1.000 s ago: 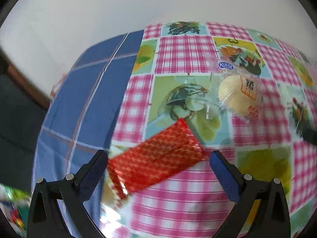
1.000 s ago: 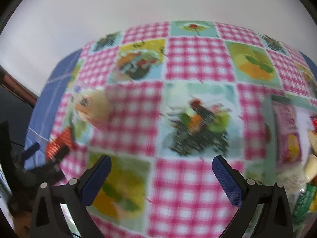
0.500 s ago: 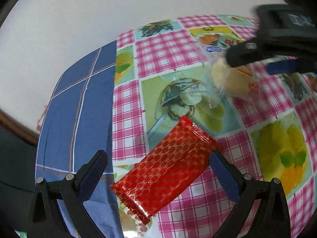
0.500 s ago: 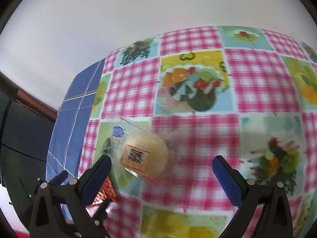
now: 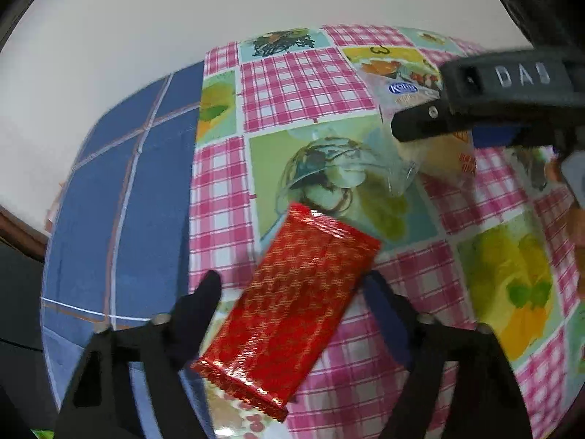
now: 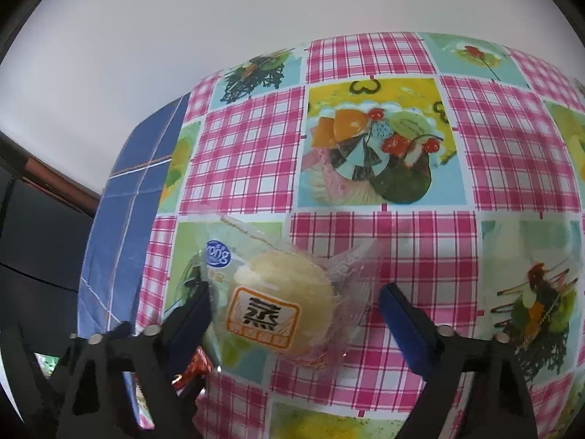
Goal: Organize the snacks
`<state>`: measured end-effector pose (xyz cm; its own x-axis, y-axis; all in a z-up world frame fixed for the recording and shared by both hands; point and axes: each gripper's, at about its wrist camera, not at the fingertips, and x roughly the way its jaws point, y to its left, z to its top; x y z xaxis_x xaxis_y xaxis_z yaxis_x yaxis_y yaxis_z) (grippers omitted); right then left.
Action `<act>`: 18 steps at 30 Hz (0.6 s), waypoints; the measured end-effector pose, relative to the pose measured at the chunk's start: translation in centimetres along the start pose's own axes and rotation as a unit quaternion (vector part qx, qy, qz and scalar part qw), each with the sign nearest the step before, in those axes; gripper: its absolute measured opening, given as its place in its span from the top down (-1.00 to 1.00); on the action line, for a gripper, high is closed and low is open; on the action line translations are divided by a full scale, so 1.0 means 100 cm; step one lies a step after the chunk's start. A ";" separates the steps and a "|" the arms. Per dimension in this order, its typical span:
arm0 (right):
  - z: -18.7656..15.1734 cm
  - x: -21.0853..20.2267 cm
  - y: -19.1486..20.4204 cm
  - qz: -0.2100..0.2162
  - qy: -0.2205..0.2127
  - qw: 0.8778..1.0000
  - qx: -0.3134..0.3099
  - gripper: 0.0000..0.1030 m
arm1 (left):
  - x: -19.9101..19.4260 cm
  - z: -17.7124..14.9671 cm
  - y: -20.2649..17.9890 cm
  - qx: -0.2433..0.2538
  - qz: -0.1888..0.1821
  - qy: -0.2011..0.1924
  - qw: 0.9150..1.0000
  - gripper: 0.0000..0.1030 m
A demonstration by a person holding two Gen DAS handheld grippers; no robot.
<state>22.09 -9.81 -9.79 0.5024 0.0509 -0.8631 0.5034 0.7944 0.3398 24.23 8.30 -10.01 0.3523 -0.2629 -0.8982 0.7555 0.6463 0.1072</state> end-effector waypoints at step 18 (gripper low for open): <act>-0.045 -0.045 -0.018 -0.056 0.008 0.997 -0.055 -0.41 | -0.010 -0.013 -0.016 -0.101 -0.016 0.007 0.995 -0.07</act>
<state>15.78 -8.78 -8.20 0.4354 -0.0328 -0.8996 0.4754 0.8570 0.1989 21.92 8.44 -9.79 0.3199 -0.2767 -0.9061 0.6399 0.7684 -0.0088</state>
